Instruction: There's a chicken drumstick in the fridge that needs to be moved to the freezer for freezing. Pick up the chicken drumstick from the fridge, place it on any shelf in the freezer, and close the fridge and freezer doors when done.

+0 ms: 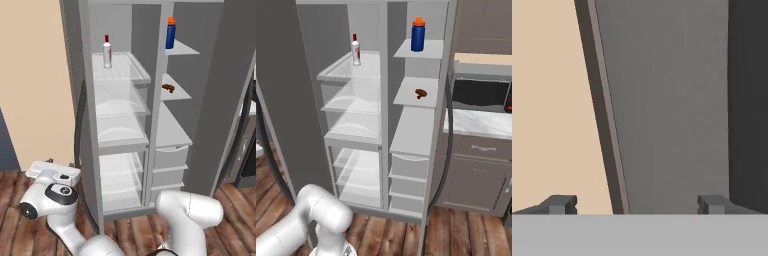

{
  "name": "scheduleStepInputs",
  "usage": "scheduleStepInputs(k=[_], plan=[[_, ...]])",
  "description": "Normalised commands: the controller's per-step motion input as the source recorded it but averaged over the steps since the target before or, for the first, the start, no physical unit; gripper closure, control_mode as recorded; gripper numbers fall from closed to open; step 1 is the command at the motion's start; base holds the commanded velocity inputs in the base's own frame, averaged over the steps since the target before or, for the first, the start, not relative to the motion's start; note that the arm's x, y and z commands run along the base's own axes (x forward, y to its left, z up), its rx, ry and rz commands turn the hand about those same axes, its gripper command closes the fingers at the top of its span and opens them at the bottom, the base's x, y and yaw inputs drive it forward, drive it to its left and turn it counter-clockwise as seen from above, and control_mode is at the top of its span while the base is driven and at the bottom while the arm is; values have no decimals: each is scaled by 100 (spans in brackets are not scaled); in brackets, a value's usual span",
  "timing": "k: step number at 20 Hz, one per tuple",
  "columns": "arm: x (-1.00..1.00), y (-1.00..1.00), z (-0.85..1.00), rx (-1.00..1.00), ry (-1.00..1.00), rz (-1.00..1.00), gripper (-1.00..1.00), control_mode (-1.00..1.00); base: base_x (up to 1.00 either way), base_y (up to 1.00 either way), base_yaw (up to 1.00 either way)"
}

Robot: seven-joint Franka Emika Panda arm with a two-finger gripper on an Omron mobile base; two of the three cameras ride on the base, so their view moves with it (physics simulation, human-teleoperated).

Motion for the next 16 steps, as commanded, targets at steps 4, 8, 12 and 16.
scheduleStepInputs(k=[4, 8, 12, 16], plan=[[36, -87, 0, 7, 1, -1, -100, -100, 0, 0, 0], [47, -73, 0, 6, 2, -1, -100, -100, 0, 0, 0], [65, -54, 0, 3, 1, -1, -100, -100, 0, 0, 0], [68, -70, 0, 7, 0, 0, -100, -100, 0, 0, 0]])
